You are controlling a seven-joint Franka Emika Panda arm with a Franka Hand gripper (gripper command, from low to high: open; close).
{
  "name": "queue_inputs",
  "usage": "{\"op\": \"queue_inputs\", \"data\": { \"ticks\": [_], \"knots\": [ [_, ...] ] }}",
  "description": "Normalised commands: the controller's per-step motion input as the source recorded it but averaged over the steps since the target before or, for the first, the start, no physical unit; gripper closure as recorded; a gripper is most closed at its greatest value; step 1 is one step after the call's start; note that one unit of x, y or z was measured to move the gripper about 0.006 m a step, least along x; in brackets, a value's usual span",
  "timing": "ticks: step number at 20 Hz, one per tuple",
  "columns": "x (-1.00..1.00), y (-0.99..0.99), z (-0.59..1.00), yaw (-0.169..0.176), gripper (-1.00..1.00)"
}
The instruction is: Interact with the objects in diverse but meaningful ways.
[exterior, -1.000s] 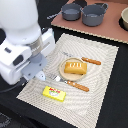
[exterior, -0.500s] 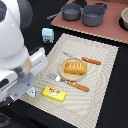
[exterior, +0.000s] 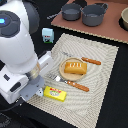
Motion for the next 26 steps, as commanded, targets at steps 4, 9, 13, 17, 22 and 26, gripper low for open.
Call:
{"op": "queue_inputs", "data": {
  "ticks": [4,9,13,17,22,26],
  "knots": [
    [0.14,-0.06,-0.28,0.0,-1.0],
    [0.12,0.0,0.3,-0.009,-1.0],
    [-0.09,0.1,1.0,-0.033,-1.0],
    [-0.03,-0.01,1.0,-0.064,-1.0],
    [0.49,0.08,0.91,-0.064,-1.0],
    [0.91,0.5,0.46,-0.021,-1.0]
  ]
}}
